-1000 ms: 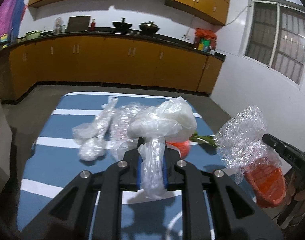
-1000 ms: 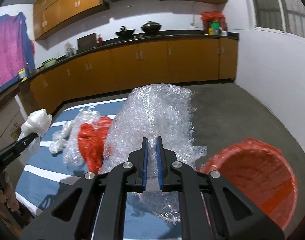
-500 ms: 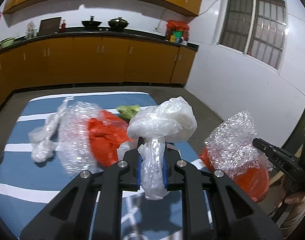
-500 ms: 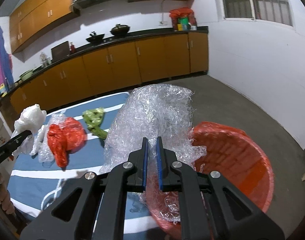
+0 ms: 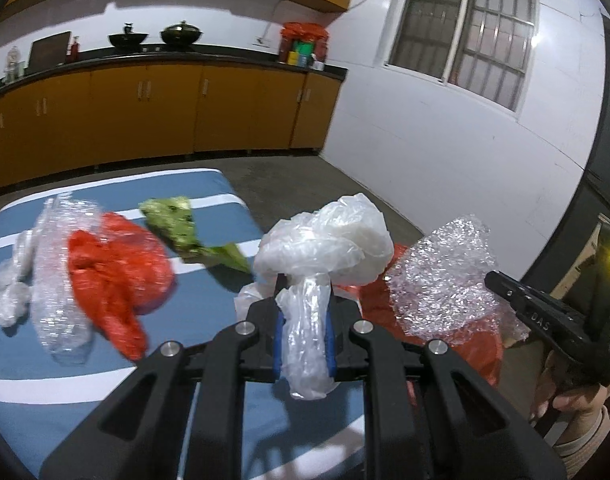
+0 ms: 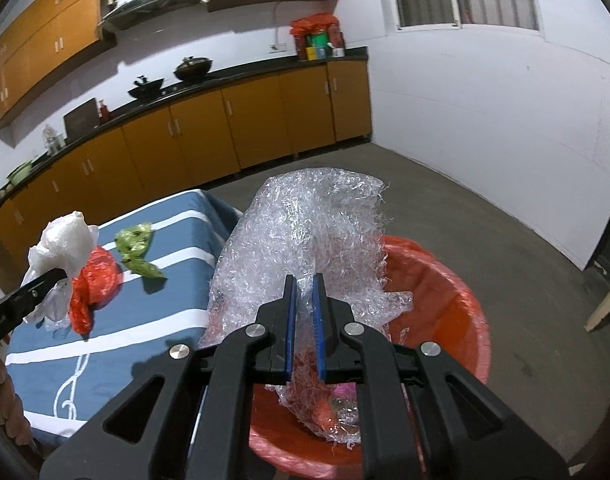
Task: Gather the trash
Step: 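Carry clear bag with left tool while right tool carries bubble wrap into basket, release both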
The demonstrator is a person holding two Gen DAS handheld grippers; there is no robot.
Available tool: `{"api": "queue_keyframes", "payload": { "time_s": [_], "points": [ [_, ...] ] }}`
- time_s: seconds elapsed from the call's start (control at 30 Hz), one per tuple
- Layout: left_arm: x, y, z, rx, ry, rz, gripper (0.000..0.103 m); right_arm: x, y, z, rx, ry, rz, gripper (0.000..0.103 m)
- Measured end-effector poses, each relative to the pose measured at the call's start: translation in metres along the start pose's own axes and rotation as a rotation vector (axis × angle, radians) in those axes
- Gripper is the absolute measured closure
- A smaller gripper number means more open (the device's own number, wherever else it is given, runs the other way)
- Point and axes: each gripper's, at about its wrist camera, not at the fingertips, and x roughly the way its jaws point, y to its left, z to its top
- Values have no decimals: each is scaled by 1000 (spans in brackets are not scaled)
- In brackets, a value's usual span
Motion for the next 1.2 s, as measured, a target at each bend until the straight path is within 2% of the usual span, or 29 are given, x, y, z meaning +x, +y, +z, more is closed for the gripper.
{"api": "queue_keyframes", "payload": {
  "time_s": [0.37, 0.63, 0.97, 1.1, 1.2],
  "points": [
    [41, -46, -8, 51, 75, -106, 87, -5, -41, -9, 61, 14, -79, 94],
    [71, -77, -11, 80, 121, -170, 87, -5, -64, -11, 121, 28, -104, 94],
    [99, -100, -13, 109, 167, -207, 82, -1, -64, -8, 136, 31, -98, 94],
    [106, -101, -15, 104, 190, -204, 73, -2, -68, -10, 153, 38, -84, 81],
    [108, -97, -17, 90, 201, -199, 69, -3, -71, -12, 159, 39, -90, 76]
  ]
}}
